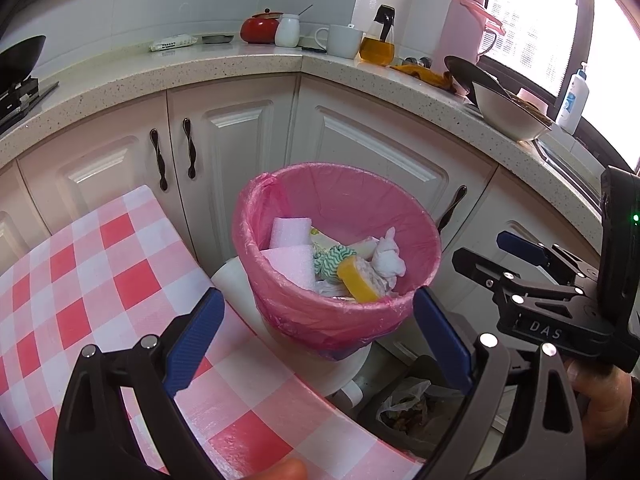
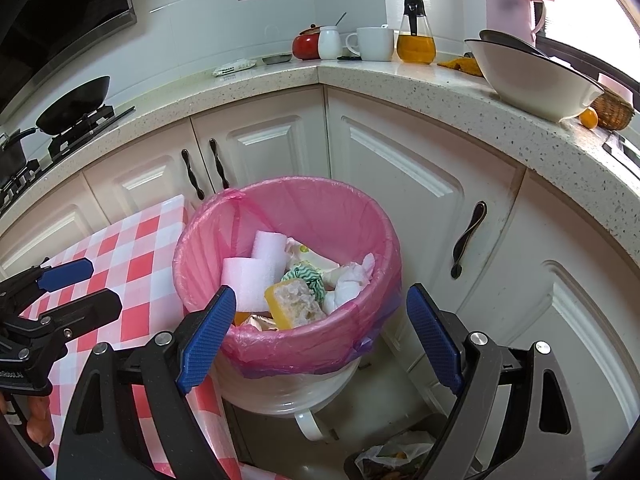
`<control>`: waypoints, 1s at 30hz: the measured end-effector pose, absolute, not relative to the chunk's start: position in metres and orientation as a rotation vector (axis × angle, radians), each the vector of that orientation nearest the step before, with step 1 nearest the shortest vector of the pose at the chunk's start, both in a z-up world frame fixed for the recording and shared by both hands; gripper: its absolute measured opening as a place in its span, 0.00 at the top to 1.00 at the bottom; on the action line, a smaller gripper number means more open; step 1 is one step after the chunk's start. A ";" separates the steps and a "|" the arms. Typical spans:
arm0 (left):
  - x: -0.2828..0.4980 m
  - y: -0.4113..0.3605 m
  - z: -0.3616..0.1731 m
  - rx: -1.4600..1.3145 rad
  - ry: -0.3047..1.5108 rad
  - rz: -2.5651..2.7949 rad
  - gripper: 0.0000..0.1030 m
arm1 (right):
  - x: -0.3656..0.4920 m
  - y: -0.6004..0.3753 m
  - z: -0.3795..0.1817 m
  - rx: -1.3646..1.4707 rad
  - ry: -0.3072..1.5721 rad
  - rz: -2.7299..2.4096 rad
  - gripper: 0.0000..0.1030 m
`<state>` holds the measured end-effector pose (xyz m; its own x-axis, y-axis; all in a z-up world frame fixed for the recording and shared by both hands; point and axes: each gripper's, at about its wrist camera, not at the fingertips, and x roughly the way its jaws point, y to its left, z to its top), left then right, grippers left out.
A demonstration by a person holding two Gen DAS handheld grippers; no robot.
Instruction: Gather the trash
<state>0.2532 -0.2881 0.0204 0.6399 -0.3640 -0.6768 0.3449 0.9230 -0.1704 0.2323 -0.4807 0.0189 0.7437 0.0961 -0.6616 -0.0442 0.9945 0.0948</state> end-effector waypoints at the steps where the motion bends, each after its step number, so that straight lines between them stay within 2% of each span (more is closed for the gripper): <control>1: 0.253 -0.288 0.021 -0.026 0.778 -0.405 0.11 | 0.232 -0.481 0.019 0.073 0.729 0.076 0.20; 30: 0.254 -0.289 0.019 -0.029 0.788 -0.415 0.08 | 0.233 -0.483 0.016 0.072 0.735 0.075 0.20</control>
<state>0.2543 -0.2886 0.0191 0.6291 -0.3731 -0.6819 0.3521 0.9189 -0.1780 0.2332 -0.4832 0.0164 0.7396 0.0930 -0.6666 -0.0428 0.9949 0.0914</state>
